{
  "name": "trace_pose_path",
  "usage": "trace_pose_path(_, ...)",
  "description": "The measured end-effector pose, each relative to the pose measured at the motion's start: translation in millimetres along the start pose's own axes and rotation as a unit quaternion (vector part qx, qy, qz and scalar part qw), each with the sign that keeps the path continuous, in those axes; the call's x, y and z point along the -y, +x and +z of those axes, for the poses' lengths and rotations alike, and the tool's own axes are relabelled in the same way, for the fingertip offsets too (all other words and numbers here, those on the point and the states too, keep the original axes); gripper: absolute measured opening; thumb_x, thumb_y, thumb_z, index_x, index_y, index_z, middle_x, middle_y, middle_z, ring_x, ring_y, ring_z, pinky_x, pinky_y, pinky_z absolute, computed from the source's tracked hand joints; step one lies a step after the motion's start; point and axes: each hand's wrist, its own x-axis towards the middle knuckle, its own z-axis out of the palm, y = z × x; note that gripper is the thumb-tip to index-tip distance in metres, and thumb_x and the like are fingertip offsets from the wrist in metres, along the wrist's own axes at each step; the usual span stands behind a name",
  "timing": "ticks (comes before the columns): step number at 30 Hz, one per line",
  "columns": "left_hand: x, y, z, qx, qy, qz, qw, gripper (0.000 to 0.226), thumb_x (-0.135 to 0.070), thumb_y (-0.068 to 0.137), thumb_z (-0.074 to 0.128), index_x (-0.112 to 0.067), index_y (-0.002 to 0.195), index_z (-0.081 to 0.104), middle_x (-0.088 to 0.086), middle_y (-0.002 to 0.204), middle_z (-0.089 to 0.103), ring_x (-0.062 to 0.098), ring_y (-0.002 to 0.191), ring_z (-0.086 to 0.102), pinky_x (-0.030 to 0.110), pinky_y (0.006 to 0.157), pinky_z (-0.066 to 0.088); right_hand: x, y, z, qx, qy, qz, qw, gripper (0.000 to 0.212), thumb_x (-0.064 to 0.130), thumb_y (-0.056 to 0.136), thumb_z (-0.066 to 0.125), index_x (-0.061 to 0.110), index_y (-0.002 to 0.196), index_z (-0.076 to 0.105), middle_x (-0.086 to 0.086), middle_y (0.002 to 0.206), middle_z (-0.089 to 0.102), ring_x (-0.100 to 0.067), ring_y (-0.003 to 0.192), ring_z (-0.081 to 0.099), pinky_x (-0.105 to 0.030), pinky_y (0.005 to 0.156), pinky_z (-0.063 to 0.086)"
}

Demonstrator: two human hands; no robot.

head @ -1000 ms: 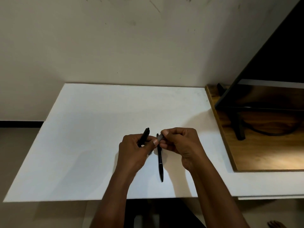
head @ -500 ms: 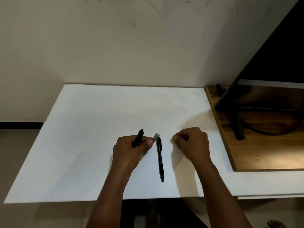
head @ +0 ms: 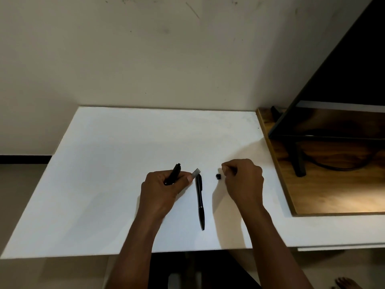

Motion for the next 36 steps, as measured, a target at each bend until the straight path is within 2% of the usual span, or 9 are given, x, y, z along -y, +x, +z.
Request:
trace_pose_path(2, -1, 0, 1, -0.008, 0.004, 0.002, 1.000, 0.008, -0.038, 0.078, 0.081, -0.030, 0.077, 0.082, -0.013, 0.058, 0.065, -0.001, 0.061, 0.055, 0.017, 0.060, 0.040, 2, 1, -4, 0.018, 0.160, 0.058, 0.985, 0.011, 0.010, 0.090, 0.069, 0.009, 0.088, 0.080, -0.006, 0.083, 0.078, -0.018, 0.075, 0.070, -0.029, 0.074, 0.056)
trace_pose_path(5, -2, 0, 2, -0.026, 0.027, 0.011, 0.999, 0.010, -0.042, 0.075, 0.082, -0.032, 0.075, 0.081, -0.008, 0.067, 0.073, 0.001, 0.062, 0.058, 0.023, 0.061, 0.041, 6, -1, -9, 0.186, 0.409, 0.151, 0.881, 0.013, 0.012, 0.089, 0.073, 0.001, 0.092, 0.079, -0.021, 0.088, 0.076, -0.024, 0.076, 0.070, -0.028, 0.072, 0.061)
trace_pose_path(7, -2, 0, 3, -0.031, 0.050, 0.024, 0.998, 0.010, -0.042, 0.076, 0.081, -0.032, 0.074, 0.081, -0.013, 0.062, 0.071, -0.001, 0.057, 0.056, 0.022, 0.058, 0.040, 8, -3, -9, 0.253, 0.427, 0.145, 0.856, 0.019, 0.013, 0.090, 0.072, -0.004, 0.097, 0.078, -0.027, 0.093, 0.074, -0.024, 0.080, 0.069, -0.027, 0.076, 0.063)
trace_pose_path(10, -3, 0, 1, -0.028, 0.076, 0.045, 0.996, 0.006, -0.041, 0.077, 0.080, -0.035, 0.076, 0.081, -0.021, 0.069, 0.073, -0.007, 0.067, 0.061, 0.020, 0.059, 0.040, 11, -5, -7, 0.262, 0.441, 0.147, 0.846, 0.017, 0.006, 0.089, 0.072, -0.006, 0.099, 0.076, -0.026, 0.095, 0.074, -0.024, 0.081, 0.069, -0.027, 0.079, 0.062)
trace_pose_path(16, -6, -1, -1, -0.027, 0.110, 0.101, 0.988, 0.003, -0.039, 0.078, 0.080, -0.037, 0.080, 0.081, -0.011, 0.067, 0.068, 0.003, 0.060, 0.055, 0.022, 0.060, 0.038, 12, -6, -3, 0.277, 0.458, 0.168, 0.828, 0.013, 0.002, 0.089, 0.070, -0.006, 0.097, 0.076, -0.032, 0.099, 0.073, -0.029, 0.084, 0.069, -0.028, 0.079, 0.063)
trace_pose_path(20, -12, -1, -2, -0.059, 0.024, 0.079, 0.995, 0.014, -0.038, 0.074, 0.084, -0.030, 0.085, 0.081, -0.015, 0.072, 0.075, -0.008, 0.064, 0.064, 0.006, 0.058, 0.043, 16, -3, -2, 0.259, 0.534, 0.237, 0.769, 0.011, -0.001, 0.086, 0.072, -0.008, 0.094, 0.076, -0.022, 0.094, 0.075, -0.026, 0.082, 0.075, -0.026, 0.075, 0.062)
trace_pose_path(25, -15, -2, -2, -0.077, -0.055, 0.077, 0.993, 0.020, -0.023, 0.075, 0.086, -0.027, 0.093, 0.080, -0.011, 0.083, 0.079, -0.002, 0.076, 0.069, 0.026, 0.070, 0.053, 17, -1, -3, 0.257, 0.598, 0.280, 0.705, 0.005, -0.004, 0.083, 0.073, -0.007, 0.084, 0.077, -0.020, 0.087, 0.076, -0.027, 0.079, 0.076, -0.028, 0.070, 0.062)
trace_pose_path(32, -13, 0, -1, -0.098, -0.109, 0.051, 0.988, 0.010, -0.021, 0.080, 0.082, -0.023, 0.089, 0.081, -0.013, 0.071, 0.073, 0.000, 0.052, 0.055, 0.017, 0.053, 0.045, 16, -1, -3, 0.270, 0.597, 0.276, 0.703, 0.010, -0.004, 0.084, 0.072, -0.011, 0.089, 0.077, -0.022, 0.090, 0.075, -0.027, 0.080, 0.076, -0.029, 0.073, 0.063)
trace_pose_path(36, -12, 1, -1, -0.103, -0.112, 0.045, 0.987, 0.010, -0.022, 0.080, 0.082, -0.023, 0.090, 0.081, -0.011, 0.074, 0.073, 0.000, 0.055, 0.055, 0.025, 0.063, 0.046, 16, -1, -2, 0.269, 0.598, 0.272, 0.704, 0.010, -0.005, 0.087, 0.068, -0.010, 0.087, 0.077, -0.022, 0.087, 0.075, -0.026, 0.077, 0.076, -0.029, 0.072, 0.063)
